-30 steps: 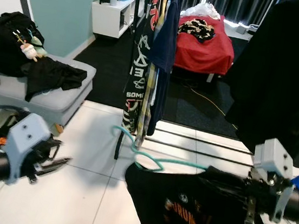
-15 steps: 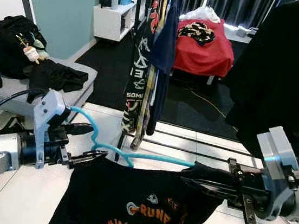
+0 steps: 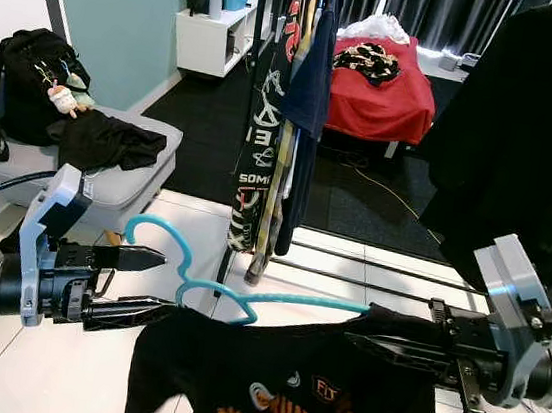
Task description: Hang hanger
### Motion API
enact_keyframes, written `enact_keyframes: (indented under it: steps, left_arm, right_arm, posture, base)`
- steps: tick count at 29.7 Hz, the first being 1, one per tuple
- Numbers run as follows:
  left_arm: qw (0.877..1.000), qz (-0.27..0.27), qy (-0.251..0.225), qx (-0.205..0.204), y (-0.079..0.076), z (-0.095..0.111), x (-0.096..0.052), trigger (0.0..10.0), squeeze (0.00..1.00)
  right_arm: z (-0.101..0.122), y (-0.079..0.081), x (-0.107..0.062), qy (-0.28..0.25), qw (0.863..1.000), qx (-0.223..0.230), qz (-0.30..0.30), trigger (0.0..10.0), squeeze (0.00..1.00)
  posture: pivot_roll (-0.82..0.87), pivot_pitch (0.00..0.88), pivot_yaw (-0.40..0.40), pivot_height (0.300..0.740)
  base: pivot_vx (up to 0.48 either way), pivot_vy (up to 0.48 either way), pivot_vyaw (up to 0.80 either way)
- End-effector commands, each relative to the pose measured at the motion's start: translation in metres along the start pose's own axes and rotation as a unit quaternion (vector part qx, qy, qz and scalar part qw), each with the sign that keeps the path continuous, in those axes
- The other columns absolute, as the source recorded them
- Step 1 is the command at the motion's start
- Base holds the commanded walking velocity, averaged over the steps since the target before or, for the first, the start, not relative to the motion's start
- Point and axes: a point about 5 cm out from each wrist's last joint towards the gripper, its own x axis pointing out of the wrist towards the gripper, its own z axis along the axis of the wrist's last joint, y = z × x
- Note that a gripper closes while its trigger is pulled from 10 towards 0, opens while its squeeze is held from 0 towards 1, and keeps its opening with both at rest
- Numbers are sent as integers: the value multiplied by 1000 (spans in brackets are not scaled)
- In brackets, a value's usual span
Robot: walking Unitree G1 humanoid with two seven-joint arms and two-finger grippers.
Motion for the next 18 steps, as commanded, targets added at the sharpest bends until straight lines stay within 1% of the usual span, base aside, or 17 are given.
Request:
enact_keyframes:
  steps: [1, 4, 9, 11, 13, 18]
  left_arm:
    - [1000, -14, -18, -4, -6, 8, 3, 10000, 0]
    - [999, -21, -39, -12, -10, 14, 9, 10000, 0]
    - [999, -22, -44, -12, -11, 16, 11, 10000, 0]
    - [999, -16, -50, -7, -9, 14, 15, 10000, 0]
    - [999, -14, -51, -6, -8, 13, 16, 10000, 0]
    - [998, -28, -53, -15, -13, 14, 18, 10000, 0]
  right_arm:
    - [2, 0, 3, 0, 1000, -13, 10, 10000, 0]
    - [4, -2, 5, -7, 1000, -17, 12, 10000, 0]
    - [5, -3, 6, -10, 1000, -18, 14, 10000, 0]
    - [8, -1, 11, -25, 999, -16, 31, 10000, 0]
    - [9, 0, 12, -29, 999, -15, 36, 10000, 0]
    - [10, 0, 12, -34, 999, -11, 41, 10000, 0]
  posture:
    - [-66, 171, -23, 740]
    - [-62, 170, -24, 740]
    - [-62, 170, -24, 740]
    - [-61, 169, -25, 740]
    - [-61, 169, -25, 740]
    - [-58, 171, -23, 740]
  base:
    - [0, 0, 0]
    - [0, 0, 0]
    - [0, 0, 0]
    - [0, 0, 0]
    - [0, 0, 0]
    - [0, 0, 0]
